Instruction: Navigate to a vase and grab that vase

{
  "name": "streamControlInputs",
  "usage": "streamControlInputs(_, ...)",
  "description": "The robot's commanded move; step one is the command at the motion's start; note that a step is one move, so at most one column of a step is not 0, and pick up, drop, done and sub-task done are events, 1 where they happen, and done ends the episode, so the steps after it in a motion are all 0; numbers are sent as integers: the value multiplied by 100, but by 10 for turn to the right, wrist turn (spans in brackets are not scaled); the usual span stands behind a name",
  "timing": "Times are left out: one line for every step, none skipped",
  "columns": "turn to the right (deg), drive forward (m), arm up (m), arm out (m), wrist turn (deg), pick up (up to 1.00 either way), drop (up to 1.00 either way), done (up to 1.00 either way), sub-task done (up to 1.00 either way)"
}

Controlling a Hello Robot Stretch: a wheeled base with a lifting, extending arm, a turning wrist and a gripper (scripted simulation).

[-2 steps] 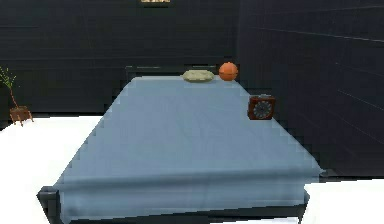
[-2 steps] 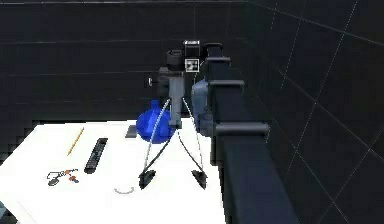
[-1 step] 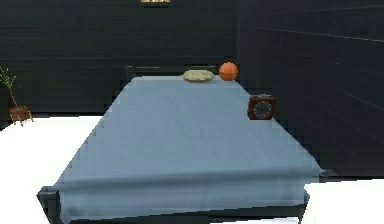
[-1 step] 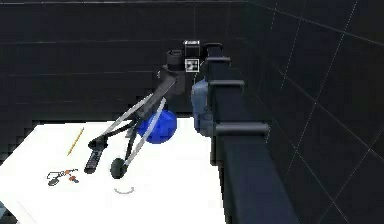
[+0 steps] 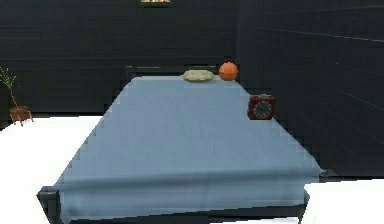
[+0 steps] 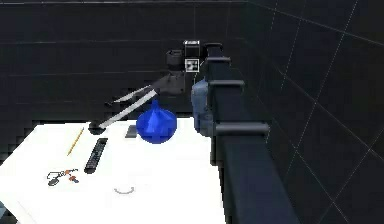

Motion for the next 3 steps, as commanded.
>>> streamControlInputs(0, 0, 0, 0, 450, 0, 0, 0, 0)
streamControlInputs(0, 0, 0, 0, 210, 0, 0, 0, 0)
streamControlInputs(0, 0, -22, 0, 0, 0, 0, 0, 0)
